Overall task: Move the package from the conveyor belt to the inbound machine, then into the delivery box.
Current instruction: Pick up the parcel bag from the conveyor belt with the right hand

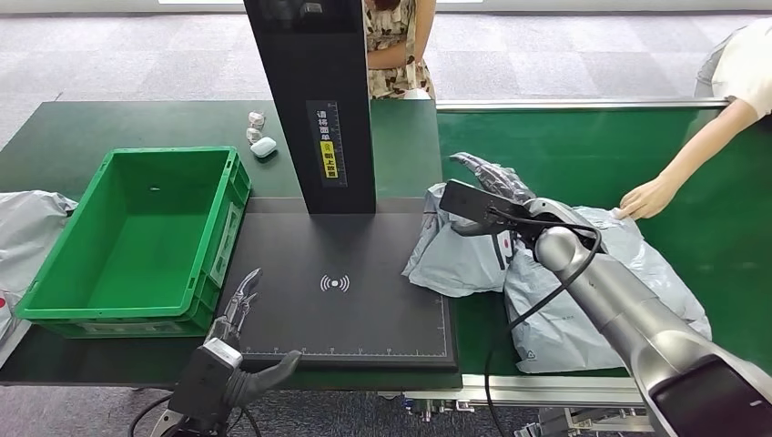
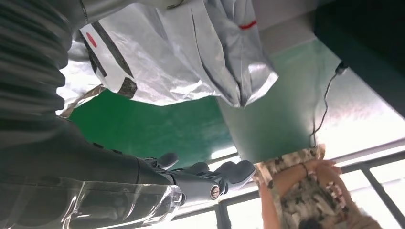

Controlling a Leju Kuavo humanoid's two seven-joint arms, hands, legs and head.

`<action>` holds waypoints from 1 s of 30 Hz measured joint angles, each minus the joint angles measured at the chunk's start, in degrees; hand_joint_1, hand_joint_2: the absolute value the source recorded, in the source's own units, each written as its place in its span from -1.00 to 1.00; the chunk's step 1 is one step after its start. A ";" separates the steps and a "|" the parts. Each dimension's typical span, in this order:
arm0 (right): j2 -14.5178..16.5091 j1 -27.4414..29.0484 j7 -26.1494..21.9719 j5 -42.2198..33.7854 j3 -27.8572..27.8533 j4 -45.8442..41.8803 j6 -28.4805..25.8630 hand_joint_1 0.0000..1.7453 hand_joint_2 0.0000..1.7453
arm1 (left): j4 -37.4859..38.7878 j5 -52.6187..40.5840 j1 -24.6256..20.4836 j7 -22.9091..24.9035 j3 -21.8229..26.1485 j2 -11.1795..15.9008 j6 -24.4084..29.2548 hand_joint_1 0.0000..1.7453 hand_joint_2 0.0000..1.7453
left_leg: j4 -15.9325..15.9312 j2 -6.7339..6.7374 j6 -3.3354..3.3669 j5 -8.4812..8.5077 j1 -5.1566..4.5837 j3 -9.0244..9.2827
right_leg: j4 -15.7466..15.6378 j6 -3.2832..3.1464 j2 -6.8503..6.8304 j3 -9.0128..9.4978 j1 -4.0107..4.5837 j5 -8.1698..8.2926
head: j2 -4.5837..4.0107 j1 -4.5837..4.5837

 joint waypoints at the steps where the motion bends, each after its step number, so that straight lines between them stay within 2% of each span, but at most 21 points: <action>1: 0.16 0.02 0.02 -0.41 -0.42 0.60 -0.18 -1.00 1.00 | 0.07 0.05 -0.26 0.01 0.00 0.01 0.00 -1.00 1.00 | 0.00 0.00 0.00 0.00 0.00 0.00 | 0.00 0.00 0.00 0.00 0.00 0.00 | 0.00 -0.01; 4: 0.57 0.03 0.76 -1.61 -1.11 2.49 1.44 -1.00 1.00 | 0.26 0.39 -0.86 0.00 0.00 0.01 -0.04 -1.00 1.00 | 0.00 0.00 0.00 0.00 0.00 0.01 | 0.00 0.00 0.01 0.01 0.00 0.00 | 0.00 -0.01; 9: 1.18 0.28 2.60 -4.88 -1.18 6.21 9.34 -1.00 1.00 | 0.50 0.90 -1.21 -0.29 0.00 0.07 -0.31 -1.00 1.00 | 0.00 -0.01 0.00 0.00 0.01 0.01 | 0.00 0.00 0.00 0.00 0.01 0.00 | 0.00 -0.02; 15: 1.64 1.00 1.41 -8.14 -0.99 10.05 16.10 -1.00 1.00 | 1.08 1.15 -1.54 -0.37 -0.07 0.09 -0.73 -1.00 1.00 | -0.01 -0.01 0.00 0.00 0.01 0.01 | 0.00 0.00 0.00 -0.01 0.01 0.00 | 0.00 -0.01; 20: 1.86 1.39 0.27 -9.18 -0.46 12.50 17.89 -1.00 1.00 | 1.67 1.31 -2.05 -0.38 -0.19 0.11 -0.90 -1.00 1.00 | 0.00 0.00 0.00 0.00 0.01 0.01 | 0.00 0.00 0.01 0.00 0.00 0.00 | 0.00 -0.01; 26: 2.72 2.54 1.62 -8.15 0.53 14.73 15.80 -1.00 1.00 | 1.90 1.38 -2.38 0.01 -0.30 0.11 -1.27 -1.00 1.00 | 0.00 0.00 0.00 0.00 0.01 0.05 | 0.00 0.00 0.01 0.01 0.01 0.00 | 0.00 -0.01; 30: 3.07 3.64 2.86 -6.44 1.35 15.67 14.18 0.95 1.00 | 2.20 1.30 -2.50 0.37 -0.38 0.08 -1.50 -1.00 1.00 | -0.01 0.05 0.00 0.00 0.01 0.07 | 0.00 0.00 0.05 0.02 0.01 0.00 | 0.00 -0.01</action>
